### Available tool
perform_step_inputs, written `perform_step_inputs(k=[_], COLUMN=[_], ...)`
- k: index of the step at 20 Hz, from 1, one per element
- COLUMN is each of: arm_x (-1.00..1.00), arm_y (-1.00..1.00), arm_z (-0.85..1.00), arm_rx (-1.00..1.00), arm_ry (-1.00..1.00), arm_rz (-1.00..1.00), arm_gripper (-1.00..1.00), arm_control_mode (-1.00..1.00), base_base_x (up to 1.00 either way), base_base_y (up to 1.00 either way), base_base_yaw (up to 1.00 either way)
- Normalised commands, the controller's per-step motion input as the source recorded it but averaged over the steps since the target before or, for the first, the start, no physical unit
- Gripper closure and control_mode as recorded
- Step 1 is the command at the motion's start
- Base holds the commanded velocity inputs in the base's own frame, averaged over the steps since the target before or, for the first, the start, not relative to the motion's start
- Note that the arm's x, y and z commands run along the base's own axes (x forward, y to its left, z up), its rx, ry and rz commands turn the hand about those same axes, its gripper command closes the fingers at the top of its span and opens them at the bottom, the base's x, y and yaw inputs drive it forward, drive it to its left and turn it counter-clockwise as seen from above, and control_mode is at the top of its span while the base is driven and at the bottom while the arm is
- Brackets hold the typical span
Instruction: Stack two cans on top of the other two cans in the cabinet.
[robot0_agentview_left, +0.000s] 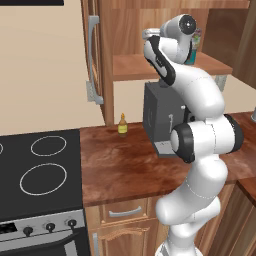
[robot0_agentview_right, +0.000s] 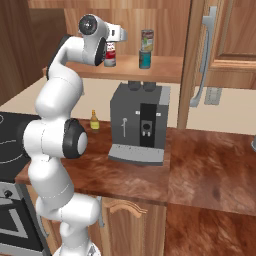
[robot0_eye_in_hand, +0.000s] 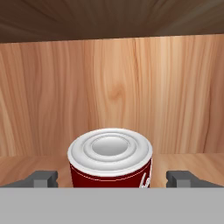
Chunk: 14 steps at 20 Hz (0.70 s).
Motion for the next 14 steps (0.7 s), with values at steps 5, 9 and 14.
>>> perform_step_inputs(k=[5, 9, 14], arm_x=[-0.09, -0.18, -0.17], arm_y=[0.00, 0.00, 0.00], arm_z=[0.00, -0.01, -0.07], arm_rx=[0.00, 0.00, 0.00], arm_ry=[0.00, 0.00, 0.00], arm_rz=[0.00, 0.00, 0.00], arm_gripper=[-1.00, -1.00, -1.00], arm_control_mode=[-1.00, -1.00, -1.00], base_base_x=[0.00, 0.00, 0.00], base_base_y=[0.00, 0.00, 0.00], base_base_yaw=[0.00, 0.00, 0.00])
